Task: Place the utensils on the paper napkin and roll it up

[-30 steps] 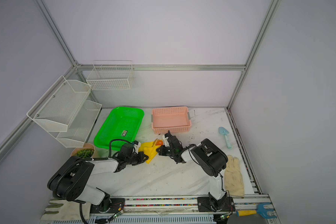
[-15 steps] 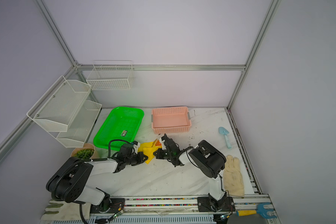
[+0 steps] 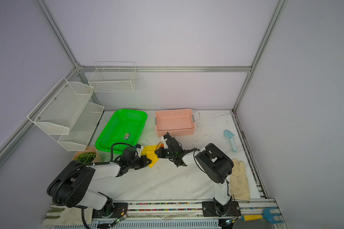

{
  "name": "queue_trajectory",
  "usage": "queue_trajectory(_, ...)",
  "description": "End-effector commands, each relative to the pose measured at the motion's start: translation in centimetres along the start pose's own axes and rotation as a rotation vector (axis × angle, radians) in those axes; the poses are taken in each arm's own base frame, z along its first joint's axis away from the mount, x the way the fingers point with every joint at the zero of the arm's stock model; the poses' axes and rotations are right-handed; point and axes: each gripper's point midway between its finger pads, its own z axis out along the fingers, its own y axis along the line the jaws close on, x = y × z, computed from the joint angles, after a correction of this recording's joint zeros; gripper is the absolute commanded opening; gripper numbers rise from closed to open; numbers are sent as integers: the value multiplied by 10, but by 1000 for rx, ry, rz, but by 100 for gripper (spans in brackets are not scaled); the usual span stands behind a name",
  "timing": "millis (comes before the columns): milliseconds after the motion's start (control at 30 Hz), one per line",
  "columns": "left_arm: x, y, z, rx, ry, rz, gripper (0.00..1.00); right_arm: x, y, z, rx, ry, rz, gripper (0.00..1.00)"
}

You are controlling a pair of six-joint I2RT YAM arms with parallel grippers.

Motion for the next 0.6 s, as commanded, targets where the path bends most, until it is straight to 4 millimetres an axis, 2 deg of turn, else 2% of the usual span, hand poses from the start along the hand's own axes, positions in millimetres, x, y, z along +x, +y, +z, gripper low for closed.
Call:
queue_trajectory(0, 4, 5, -4, -7, 3, -23, 4, 6, 1, 11, -7, 19, 3, 3)
queue_trajectory(267, 5, 6, -3, -6, 4, -21, 4, 40, -24, 33, 16, 81, 44, 2)
queue_trajectory(567, 2, 1, -10, -9, -3, -15, 6, 55, -55, 31, 140, 110, 46, 1)
